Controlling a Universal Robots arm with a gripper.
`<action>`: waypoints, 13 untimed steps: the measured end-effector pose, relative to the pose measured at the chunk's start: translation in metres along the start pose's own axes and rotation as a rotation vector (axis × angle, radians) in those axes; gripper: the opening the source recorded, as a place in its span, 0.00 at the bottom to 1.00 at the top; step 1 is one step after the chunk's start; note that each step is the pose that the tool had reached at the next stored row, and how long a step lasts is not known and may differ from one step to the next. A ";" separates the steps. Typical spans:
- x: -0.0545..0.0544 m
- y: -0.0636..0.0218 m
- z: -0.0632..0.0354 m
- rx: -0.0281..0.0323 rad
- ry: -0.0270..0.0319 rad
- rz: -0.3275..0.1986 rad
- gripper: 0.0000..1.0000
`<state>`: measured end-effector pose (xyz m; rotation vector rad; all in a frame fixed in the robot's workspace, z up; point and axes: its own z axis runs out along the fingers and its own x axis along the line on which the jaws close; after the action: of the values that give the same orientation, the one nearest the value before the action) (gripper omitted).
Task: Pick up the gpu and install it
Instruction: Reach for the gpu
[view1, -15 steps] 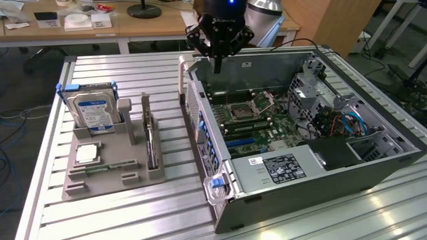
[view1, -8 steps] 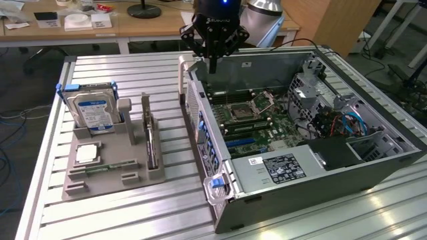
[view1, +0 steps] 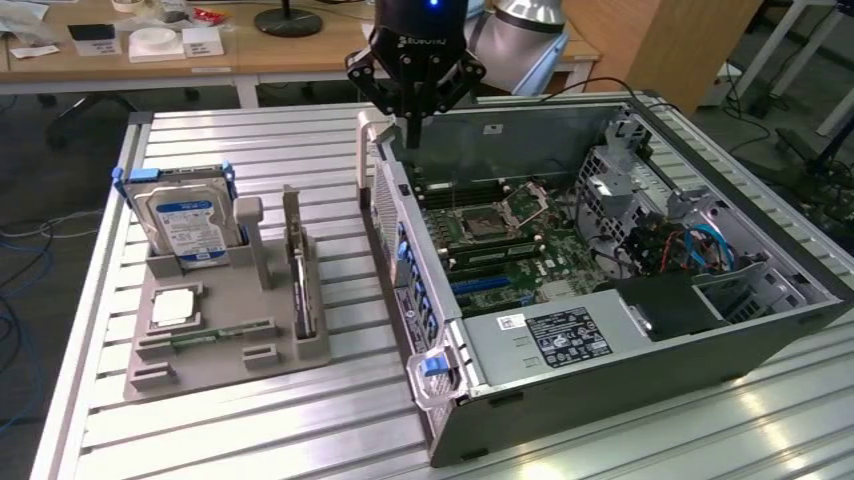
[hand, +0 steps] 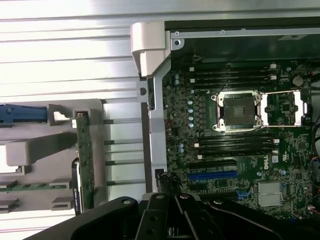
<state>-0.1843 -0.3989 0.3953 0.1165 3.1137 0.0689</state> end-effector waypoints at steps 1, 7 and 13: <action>0.002 -0.0001 -0.0001 0.0001 0.0000 0.000 0.11; 0.014 -0.0010 -0.0004 0.0001 0.0001 0.000 0.11; 0.030 -0.0022 -0.0007 0.0000 0.0000 0.000 0.11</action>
<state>-0.2140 -0.3988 0.3952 0.1167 3.1137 0.0689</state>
